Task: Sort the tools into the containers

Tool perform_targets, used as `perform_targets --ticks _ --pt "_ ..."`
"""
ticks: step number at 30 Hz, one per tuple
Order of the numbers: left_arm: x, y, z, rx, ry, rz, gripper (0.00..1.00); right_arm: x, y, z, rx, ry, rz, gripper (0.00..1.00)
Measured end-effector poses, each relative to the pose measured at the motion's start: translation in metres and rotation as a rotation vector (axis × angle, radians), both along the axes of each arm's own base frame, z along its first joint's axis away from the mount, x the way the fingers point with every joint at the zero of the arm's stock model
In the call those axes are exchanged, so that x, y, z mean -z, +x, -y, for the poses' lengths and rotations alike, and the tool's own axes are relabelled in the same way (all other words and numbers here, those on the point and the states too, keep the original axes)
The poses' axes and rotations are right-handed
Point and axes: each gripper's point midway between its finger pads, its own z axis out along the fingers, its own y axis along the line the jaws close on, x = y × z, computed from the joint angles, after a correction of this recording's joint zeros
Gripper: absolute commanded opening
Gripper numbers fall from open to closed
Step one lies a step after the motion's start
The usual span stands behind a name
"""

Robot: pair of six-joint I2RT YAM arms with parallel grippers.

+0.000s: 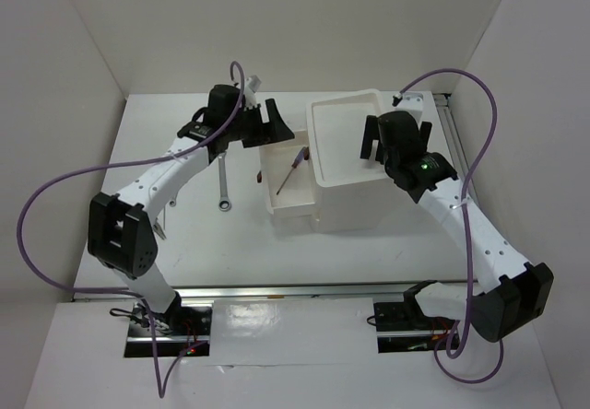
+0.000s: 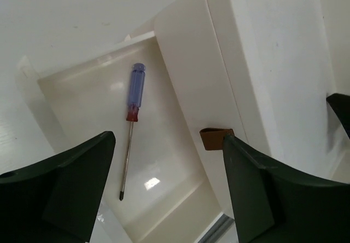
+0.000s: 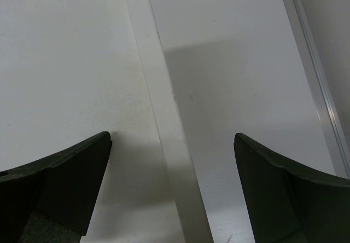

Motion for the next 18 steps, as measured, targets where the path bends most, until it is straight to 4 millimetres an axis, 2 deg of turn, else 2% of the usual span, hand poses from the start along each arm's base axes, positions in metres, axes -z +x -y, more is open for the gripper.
perform_targets --ticks 2,4,7,8,9,11,13,16,18 --pt "-0.005 -0.003 -0.009 -0.042 0.013 0.019 0.89 0.000 0.001 0.000 0.001 -0.001 0.001 1.00" --pt "-0.006 -0.014 -0.031 -0.128 0.043 0.017 0.88 0.000 0.001 0.000 0.002 -0.002 0.002 1.00" --pt "-0.011 -0.026 -0.086 -0.306 0.123 0.027 0.90 0.000 0.001 0.000 0.003 -0.002 0.002 1.00" --pt "-0.011 -0.024 -0.108 -0.374 0.160 0.028 0.90 0.000 0.001 0.000 0.003 -0.002 0.002 1.00" --pt "-0.009 -0.020 -0.127 -0.433 0.204 0.028 0.95 -0.001 0.001 0.000 0.003 -0.002 0.002 1.00" --pt "0.006 -0.008 -0.163 -0.531 0.299 -0.015 0.99 -0.001 0.001 0.000 0.001 -0.003 -0.002 1.00" --pt "0.037 0.003 -0.190 -0.579 0.379 -0.088 0.99 -0.001 0.000 -0.001 -0.006 0.002 -0.008 1.00" --pt "0.091 -0.001 -0.223 -0.609 0.472 -0.238 0.99 0.000 -0.001 -0.007 -0.029 0.023 -0.013 1.00" --pt "0.117 -0.008 -0.247 -0.647 0.499 -0.319 0.99 0.000 -0.002 -0.013 -0.056 0.042 -0.016 1.00"
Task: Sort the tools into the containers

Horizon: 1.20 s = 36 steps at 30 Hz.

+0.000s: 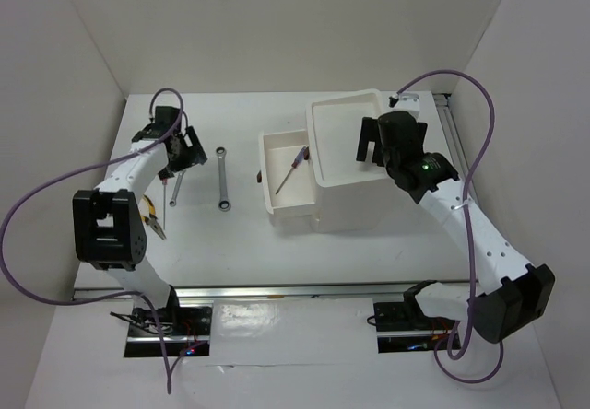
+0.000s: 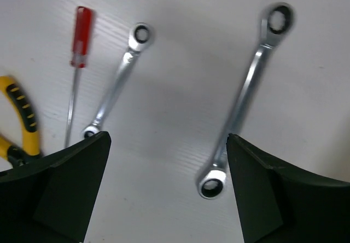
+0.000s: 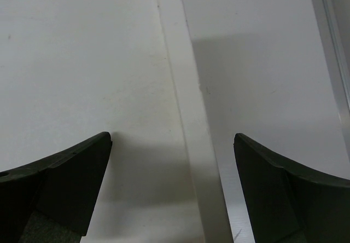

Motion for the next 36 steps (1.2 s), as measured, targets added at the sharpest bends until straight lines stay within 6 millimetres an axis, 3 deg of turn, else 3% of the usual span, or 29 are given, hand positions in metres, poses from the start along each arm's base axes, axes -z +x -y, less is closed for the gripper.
perform_targets --ticks 5,10,17,21,23,28,36 --pt "0.031 -0.006 -0.058 -0.131 0.009 -0.076 0.99 0.003 -0.004 -0.009 -0.041 0.034 -0.002 1.00" --pt "0.041 0.003 -0.085 -0.180 0.002 -0.082 0.99 0.000 -0.009 -0.012 -0.067 0.051 0.033 1.00" --pt "0.061 0.028 -0.101 -0.186 0.011 -0.091 0.97 0.000 -0.021 -0.021 -0.095 0.014 0.052 1.00" --pt "0.085 0.027 -0.106 -0.196 0.006 -0.140 0.93 0.000 -0.026 -0.021 -0.091 -0.003 0.050 1.00" --pt "0.093 0.025 -0.109 -0.208 0.000 -0.157 0.86 0.000 -0.028 -0.021 -0.089 -0.009 0.050 1.00" --pt "0.093 0.024 -0.119 -0.229 -0.005 -0.151 0.77 0.000 -0.028 -0.020 -0.082 -0.015 0.049 1.00" --pt "0.094 0.023 -0.121 -0.234 -0.008 -0.153 0.77 0.000 -0.028 -0.020 -0.079 -0.014 0.050 1.00"
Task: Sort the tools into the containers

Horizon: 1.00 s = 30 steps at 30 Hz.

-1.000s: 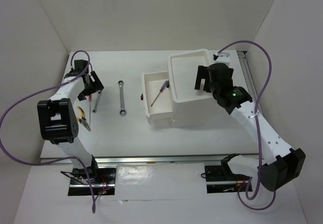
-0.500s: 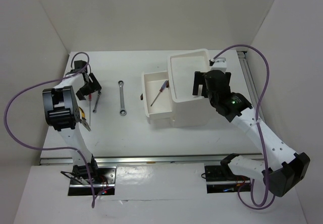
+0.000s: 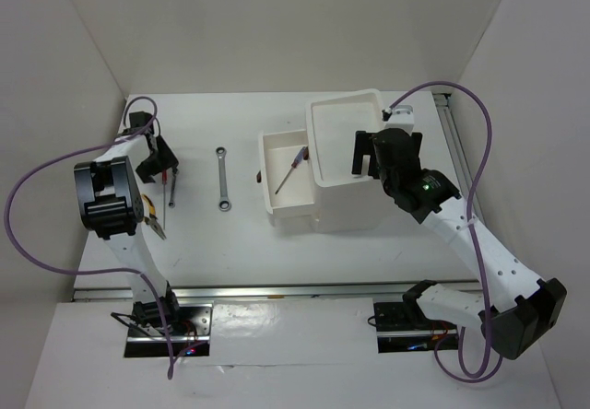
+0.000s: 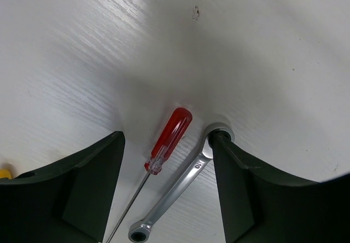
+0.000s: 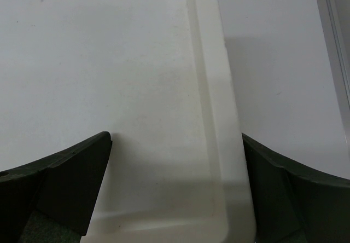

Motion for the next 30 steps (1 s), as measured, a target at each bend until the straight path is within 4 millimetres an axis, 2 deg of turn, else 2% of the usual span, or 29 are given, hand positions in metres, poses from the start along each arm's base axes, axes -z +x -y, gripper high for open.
perform_targets --ticks 5,12,16,21,30 --pt "0.000 0.003 0.006 0.014 -0.030 0.012 0.84 0.000 0.000 0.000 0.000 -0.001 0.000 1.00" --pt "-0.011 0.005 0.014 0.028 -0.094 0.063 0.84 0.000 0.000 -0.001 0.001 -0.006 0.001 1.00" --pt "-0.022 0.000 0.003 -0.012 -0.112 0.098 0.84 0.001 0.000 -0.001 0.001 -0.009 0.000 1.00" --pt "-0.019 -0.011 -0.011 -0.063 -0.115 0.084 0.81 0.001 0.000 -0.002 0.000 -0.012 0.001 1.00" --pt "-0.018 -0.013 -0.012 -0.076 -0.124 0.080 0.80 0.000 0.000 -0.002 -0.001 -0.015 0.003 1.00"
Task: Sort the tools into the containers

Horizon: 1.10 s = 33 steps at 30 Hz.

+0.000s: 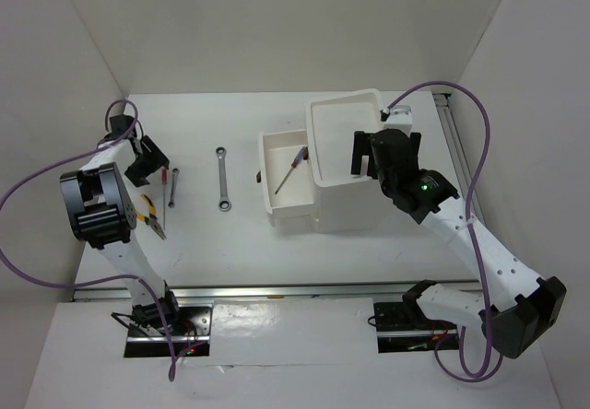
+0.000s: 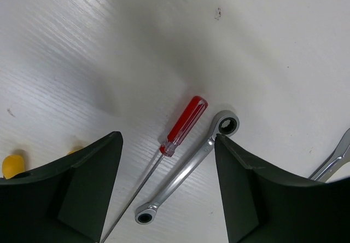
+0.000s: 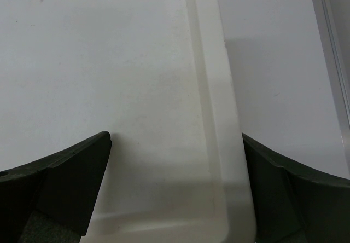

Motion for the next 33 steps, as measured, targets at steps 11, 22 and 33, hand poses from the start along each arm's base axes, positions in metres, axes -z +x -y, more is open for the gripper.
perform_targets --ticks 11,22,33 --pt "0.019 -0.004 0.007 0.009 0.021 -0.069 0.76 0.000 0.000 0.000 0.001 0.000 0.001 1.00" --pt "0.026 0.004 0.001 -0.004 0.117 -0.159 0.59 -0.004 -0.005 -0.001 -0.010 0.000 0.009 1.00" --pt "0.025 0.017 0.007 0.014 0.150 -0.165 0.00 -0.008 -0.008 0.000 -0.015 0.005 0.017 1.00"
